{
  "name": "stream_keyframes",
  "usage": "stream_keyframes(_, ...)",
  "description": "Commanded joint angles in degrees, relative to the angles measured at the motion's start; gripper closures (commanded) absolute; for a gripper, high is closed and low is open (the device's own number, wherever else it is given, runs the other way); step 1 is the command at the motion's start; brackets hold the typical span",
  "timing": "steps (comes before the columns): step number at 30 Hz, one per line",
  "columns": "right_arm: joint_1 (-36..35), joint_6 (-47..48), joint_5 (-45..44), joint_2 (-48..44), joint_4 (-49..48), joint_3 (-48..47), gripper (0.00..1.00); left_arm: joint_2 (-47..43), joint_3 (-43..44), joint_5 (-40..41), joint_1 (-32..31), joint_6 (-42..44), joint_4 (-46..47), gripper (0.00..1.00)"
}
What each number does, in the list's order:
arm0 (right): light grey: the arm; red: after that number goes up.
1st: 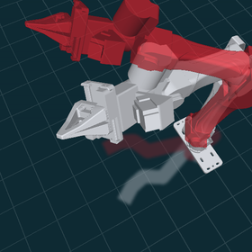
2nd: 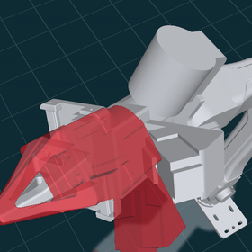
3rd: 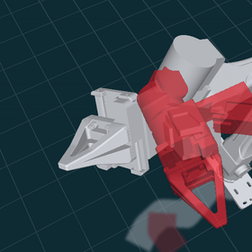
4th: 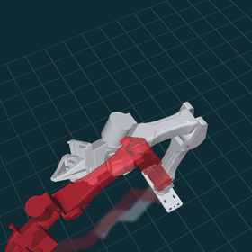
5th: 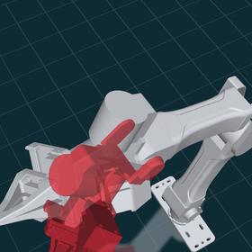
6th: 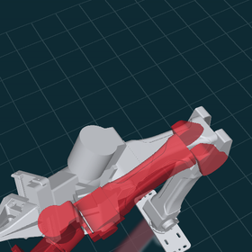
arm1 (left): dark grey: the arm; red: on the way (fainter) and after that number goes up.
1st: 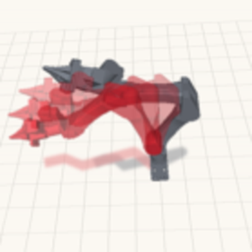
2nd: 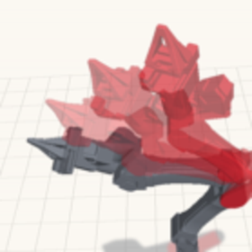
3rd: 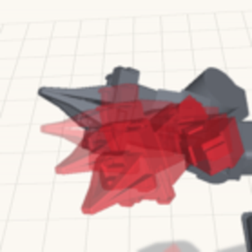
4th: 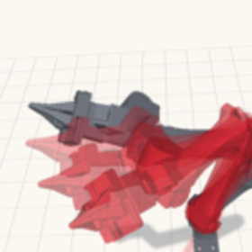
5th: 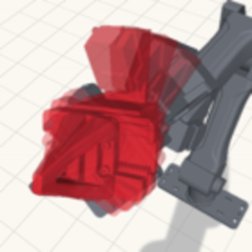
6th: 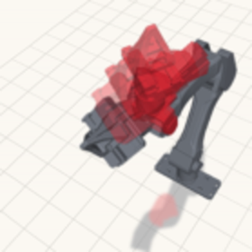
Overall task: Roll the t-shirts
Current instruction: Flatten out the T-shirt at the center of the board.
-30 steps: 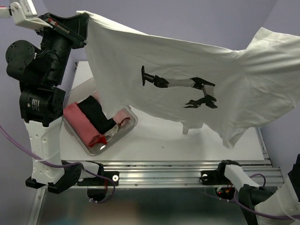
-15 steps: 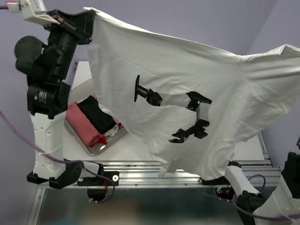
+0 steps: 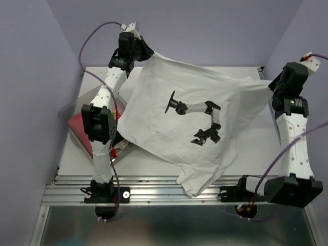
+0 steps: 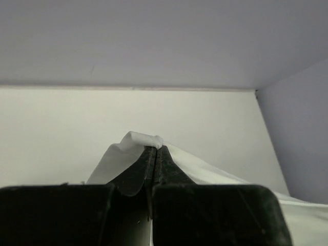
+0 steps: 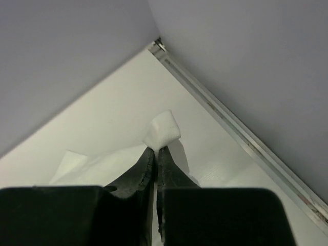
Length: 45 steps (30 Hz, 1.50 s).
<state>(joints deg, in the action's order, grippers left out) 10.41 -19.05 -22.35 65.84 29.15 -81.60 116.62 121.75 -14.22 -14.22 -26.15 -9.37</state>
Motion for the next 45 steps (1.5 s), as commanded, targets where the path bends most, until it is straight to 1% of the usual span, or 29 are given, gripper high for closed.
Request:
stream_keyframes(1, 0.0, 0.9, -3.8, 7.5, -11.1, 3.4, 0.99, 9.2, 8.4, -2.0, 0.0, 1.2, 4.5, 1.0)
stream_keyframes(2, 0.0, 0.9, -3.8, 10.1, -13.3, 3.6, 0.99, 11.9, 12.0, -2.0, -0.1, 1.5, 4.5, 1.0)
stream_keyframes(3, 0.0, 1.3, -4.5, 12.7, -14.5, 3.8, 0.99, 16.5, 13.7, -2.1, -0.1, 1.7, 4.6, 1.0)
stream_keyframes(4, 0.0, 1.6, -5.4, 18.5, -15.0, 3.0, 0.99, 18.5, 15.3, -2.4, -0.1, 1.9, 4.8, 1.0)
stream_keyframes(6, 0.0, 1.9, -6.5, 23.5, -17.3, 2.1, 0.99, 22.1, 19.3, -2.6, -0.3, 2.6, 5.4, 1.0)
stream_keyframes(7, 0.0, 2.3, -7.3, 28.0, -18.0, 1.7, 0.99, 24.7, 19.9, -2.8, -0.2, 2.7, 6.0, 1.0)
stream_keyframes(14, 0.0, 3.2, -10.3, 41.1, -21.7, -5.4, 0.99, 30.0, 20.5, -2.2, -0.5, 2.9, 15.1, 1.0)
stream_keyframes(19, 1.2, 4.6, -12.7, 44.3, -22.7, -9.3, 0.99, 32.9, 21.7, -0.5, -1.5, 3.4, 18.9, 1.0)
stream_keyframes(22, 1.7, 5.8, -14.6, 44.9, -23.2, -10.0, 0.99, 33.8, 22.6, 0.0, -2.2, 2.6, 20.9, 1.0)
stream_keyframes(26, 2.9, 6.3, -15.1, 44.4, -23.8, -9.6, 0.99, 33.7, 23.5, 0.7, -3.4, 2.2, 21.2, 1.0)
stream_keyframes(31, 4.0, 6.0, -13.9, 44.0, -24.6, -9.3, 0.99, 33.4, 24.2, 1.5, -4.9, 1.4, 21.5, 1.0)
stream_keyframes(35, 4.0, 6.4, -13.6, 44.5, -25.0, -10.2, 0.99, 33.6, 24.1, 2.7, -5.7, -0.1, 23.4, 1.0)
stream_keyframes(40, 4.5, 6.9, -13.1, 45.8, -25.8, -12.0, 0.99, 34.2, 24.2, 4.5, -5.6, 0.2, 24.4, 1.0)
stream_keyframes(45, 4.5, 7.6, -12.1, 47.4, -25.8, -14.1, 0.99, 35.3, 24.1, 4.6, -5.4, 0.0, 24.9, 1.0)
